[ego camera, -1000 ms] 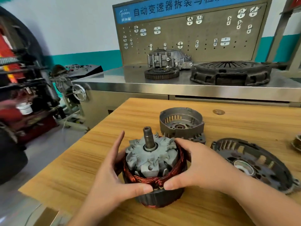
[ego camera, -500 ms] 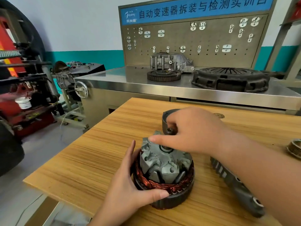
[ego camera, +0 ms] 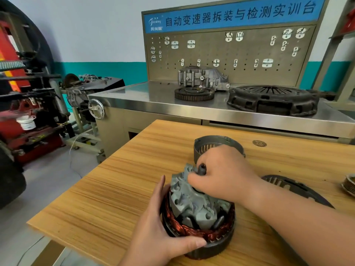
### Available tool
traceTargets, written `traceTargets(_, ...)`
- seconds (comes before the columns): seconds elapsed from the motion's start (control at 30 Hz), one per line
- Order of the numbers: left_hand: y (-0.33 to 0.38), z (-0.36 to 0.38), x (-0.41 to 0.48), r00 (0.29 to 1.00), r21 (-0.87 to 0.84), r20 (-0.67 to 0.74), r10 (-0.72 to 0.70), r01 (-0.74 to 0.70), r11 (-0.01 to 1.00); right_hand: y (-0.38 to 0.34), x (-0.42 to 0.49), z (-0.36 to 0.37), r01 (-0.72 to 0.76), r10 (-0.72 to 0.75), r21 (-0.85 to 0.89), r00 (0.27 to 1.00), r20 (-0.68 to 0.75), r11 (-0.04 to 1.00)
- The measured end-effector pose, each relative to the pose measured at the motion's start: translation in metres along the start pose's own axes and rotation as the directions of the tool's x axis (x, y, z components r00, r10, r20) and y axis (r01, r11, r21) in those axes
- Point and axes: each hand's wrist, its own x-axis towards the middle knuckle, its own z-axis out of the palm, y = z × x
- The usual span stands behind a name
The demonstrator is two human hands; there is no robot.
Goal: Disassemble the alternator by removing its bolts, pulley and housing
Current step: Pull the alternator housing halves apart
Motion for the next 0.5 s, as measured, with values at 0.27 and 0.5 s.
traceTargets(0.27, 0.003, -0.009, 0.029, 0.998, 0.036, 0.057, -0.023, 0.021, 0.999, -0.005, 0.056, -0.098, 0.070, -0.073, -0.068, 0.996, -0.052, 0.995)
traceTargets(0.5, -0.008, -0.011, 0.077, 0.992, 0.187, -0.128, -0.015, 0.039, 0.982, 0.015, 0.055, -0.115, 0.033, -0.071, -0.182, 0.976, -0.205, 0.983)
